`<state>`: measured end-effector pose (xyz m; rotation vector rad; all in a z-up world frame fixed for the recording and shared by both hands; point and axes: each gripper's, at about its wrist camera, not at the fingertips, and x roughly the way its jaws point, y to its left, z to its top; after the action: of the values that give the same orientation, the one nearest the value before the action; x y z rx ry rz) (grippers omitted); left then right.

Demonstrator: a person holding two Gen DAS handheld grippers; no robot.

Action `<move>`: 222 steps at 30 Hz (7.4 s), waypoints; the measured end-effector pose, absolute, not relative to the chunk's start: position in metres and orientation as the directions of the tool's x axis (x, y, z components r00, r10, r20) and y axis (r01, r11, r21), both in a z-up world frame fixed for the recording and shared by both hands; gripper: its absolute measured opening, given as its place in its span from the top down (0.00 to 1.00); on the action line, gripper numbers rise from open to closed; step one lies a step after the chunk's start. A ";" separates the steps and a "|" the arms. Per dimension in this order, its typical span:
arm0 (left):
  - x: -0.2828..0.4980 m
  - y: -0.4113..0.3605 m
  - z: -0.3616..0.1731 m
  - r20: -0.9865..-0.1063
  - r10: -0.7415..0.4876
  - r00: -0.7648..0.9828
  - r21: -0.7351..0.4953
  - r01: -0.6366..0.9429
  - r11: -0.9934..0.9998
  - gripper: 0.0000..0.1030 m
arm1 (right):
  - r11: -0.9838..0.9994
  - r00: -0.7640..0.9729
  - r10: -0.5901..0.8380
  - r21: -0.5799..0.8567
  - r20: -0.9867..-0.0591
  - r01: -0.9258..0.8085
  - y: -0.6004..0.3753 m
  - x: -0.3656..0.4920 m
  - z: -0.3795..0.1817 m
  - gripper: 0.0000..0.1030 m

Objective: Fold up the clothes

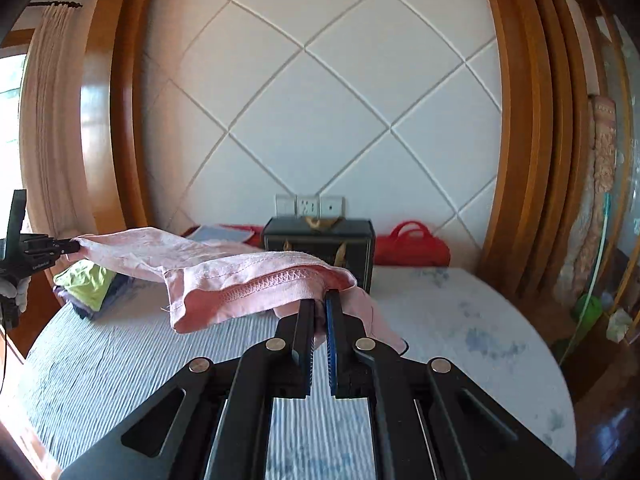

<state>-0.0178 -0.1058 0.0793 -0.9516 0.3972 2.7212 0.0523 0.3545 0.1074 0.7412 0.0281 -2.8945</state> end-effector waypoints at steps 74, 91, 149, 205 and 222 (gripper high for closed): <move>-0.040 -0.105 -0.132 -0.905 0.037 -0.424 0.051 -0.195 -0.980 0.99 | -0.995 -0.349 -0.058 0.083 -0.935 -0.057 0.381 0.088 -0.131 0.93; 0.073 -0.109 -0.107 -0.882 0.181 -0.434 -0.034 -0.326 -0.945 0.52 | -0.983 -0.505 -0.103 0.164 -0.857 -0.078 0.380 0.167 -0.111 0.31; -0.055 -0.092 -0.134 -0.921 0.017 -0.389 0.031 -0.116 -0.993 0.55 | -0.986 -0.334 -0.165 0.154 -0.928 0.061 0.420 0.003 -0.128 0.91; -0.088 0.135 -0.096 -0.883 0.214 -0.417 0.011 -0.475 -0.880 0.67 | -0.973 -0.450 -0.229 0.194 -0.863 0.123 0.412 -0.023 -0.092 0.54; -0.121 -0.056 -0.106 -0.911 0.065 -0.406 -0.009 -0.138 -0.990 0.55 | -0.980 -0.416 -0.199 0.166 -0.887 0.114 0.428 -0.075 -0.068 0.33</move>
<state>-0.1208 -0.0556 -0.1062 -1.6386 0.1023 2.5356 -0.0752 0.4275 -0.0682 1.5797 -0.1184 -2.4952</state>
